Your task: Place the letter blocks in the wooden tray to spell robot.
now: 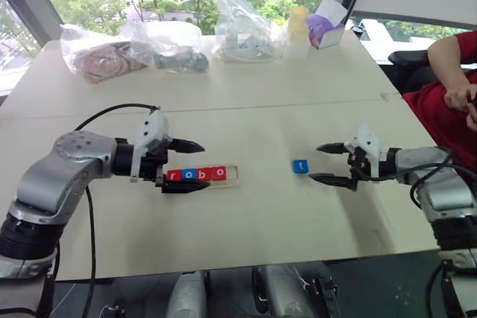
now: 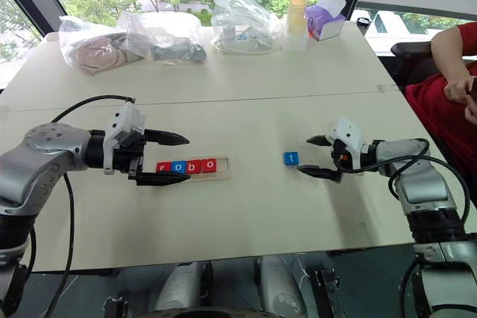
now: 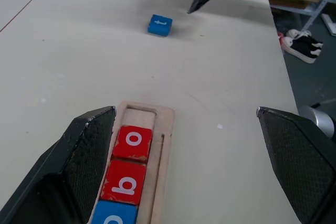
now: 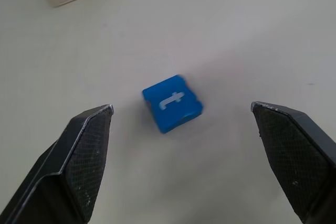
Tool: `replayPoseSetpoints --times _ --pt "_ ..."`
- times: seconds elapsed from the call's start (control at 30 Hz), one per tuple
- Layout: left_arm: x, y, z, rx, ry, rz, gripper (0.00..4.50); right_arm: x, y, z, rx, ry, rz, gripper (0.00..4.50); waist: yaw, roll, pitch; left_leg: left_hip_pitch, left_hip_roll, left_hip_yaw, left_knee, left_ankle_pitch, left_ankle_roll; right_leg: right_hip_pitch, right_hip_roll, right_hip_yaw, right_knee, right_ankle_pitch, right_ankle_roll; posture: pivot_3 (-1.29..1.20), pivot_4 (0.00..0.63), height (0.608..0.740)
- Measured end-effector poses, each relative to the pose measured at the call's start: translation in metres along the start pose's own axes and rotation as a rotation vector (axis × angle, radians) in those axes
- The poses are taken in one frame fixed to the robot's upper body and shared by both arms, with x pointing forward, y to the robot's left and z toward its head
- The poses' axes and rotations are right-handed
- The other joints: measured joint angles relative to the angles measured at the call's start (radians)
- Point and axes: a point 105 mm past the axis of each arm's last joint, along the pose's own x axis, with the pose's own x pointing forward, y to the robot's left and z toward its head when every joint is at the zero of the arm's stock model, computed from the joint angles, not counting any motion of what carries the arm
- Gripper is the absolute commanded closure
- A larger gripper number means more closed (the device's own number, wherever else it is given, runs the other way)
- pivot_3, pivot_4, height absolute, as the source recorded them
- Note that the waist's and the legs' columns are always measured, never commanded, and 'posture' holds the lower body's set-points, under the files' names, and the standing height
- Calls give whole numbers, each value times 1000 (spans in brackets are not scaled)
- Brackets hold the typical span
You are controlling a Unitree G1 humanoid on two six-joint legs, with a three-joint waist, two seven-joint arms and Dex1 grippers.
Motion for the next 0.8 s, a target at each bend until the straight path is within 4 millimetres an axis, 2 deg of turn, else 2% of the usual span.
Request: replayPoseSetpoints --times 0.1,0.2,0.33,0.43,0.6,0.73,0.8 --pt "-1 2 -3 -9 0 42 0 9 1 -8 -85 42 57 124 3 0 0 0 0 0 0 0 0 0 0 0 0 0 0 0 150 740" --pt "-5 6 -5 -18 1 84 0 24 6 -15 -95 39 105 124 4 0 0 -1 0 0 0 0 0 0 -1 0 0 0 0 0 150 740" --pt "-9 7 -12 -26 26 111 0 28 -3 -12 -122 27 108 124 4 0 0 0 0 0 1 0 0 0 -1 0 0 0 0 0 150 740" --pt "-10 8 -15 -33 30 124 0 31 -6 -13 -130 19 125 926 5 0 0 0 0 0 1 0 0 0 -1 0 0 0 0 0 150 740" --pt "-13 8 -21 -44 45 150 0 32 -6 -14 -132 17 158 3335 3 0 0 0 0 0 1 0 0 1 -1 0 1 0 0 0 150 740" --pt "-23 12 -24 -54 55 184 0 34 -8 -13 -75 5 152 3336 5 0 0 1 0 0 2 0 -1 1 -1 0 1 0 -1 0 150 740" --pt "-30 18 -27 -79 50 217 0 46 -10 -1 31 -62 139 3336 0 0 0 2 1 2 1 0 -1 1 -1 1 2 2 -2 0 150 740"
